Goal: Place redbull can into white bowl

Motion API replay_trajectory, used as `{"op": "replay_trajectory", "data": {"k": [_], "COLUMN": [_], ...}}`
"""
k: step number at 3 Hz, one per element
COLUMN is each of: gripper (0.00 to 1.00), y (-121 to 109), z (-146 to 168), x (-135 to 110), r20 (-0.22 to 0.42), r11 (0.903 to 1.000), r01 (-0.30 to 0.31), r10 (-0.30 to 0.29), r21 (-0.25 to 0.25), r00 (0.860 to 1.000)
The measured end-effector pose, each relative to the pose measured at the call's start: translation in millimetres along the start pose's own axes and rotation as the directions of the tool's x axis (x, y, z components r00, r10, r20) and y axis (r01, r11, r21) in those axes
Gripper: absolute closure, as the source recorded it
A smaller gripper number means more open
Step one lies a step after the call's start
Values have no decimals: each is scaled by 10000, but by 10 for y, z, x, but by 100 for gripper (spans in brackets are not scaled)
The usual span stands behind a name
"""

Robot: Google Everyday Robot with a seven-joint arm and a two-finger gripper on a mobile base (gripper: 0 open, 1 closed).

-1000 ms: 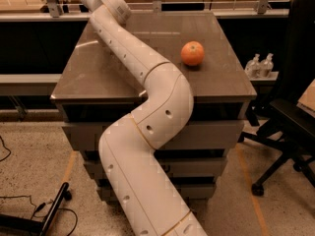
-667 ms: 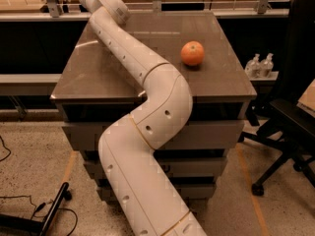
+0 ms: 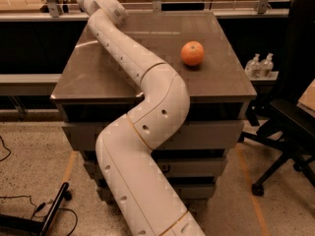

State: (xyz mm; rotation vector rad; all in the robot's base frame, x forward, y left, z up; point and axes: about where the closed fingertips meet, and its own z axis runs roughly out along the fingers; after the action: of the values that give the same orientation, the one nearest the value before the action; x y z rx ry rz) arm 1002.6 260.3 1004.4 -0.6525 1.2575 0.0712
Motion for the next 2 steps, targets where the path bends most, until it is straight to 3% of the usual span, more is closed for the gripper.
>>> {"op": "replay_trajectory", "data": {"k": [2], "gripper": [100], "y": [12], "z": [5], "x": [60], "r20": [-69], "r11": [9999], "r01": [136], "r10": [-136], "r21": [-8], "r00": [9999]}}
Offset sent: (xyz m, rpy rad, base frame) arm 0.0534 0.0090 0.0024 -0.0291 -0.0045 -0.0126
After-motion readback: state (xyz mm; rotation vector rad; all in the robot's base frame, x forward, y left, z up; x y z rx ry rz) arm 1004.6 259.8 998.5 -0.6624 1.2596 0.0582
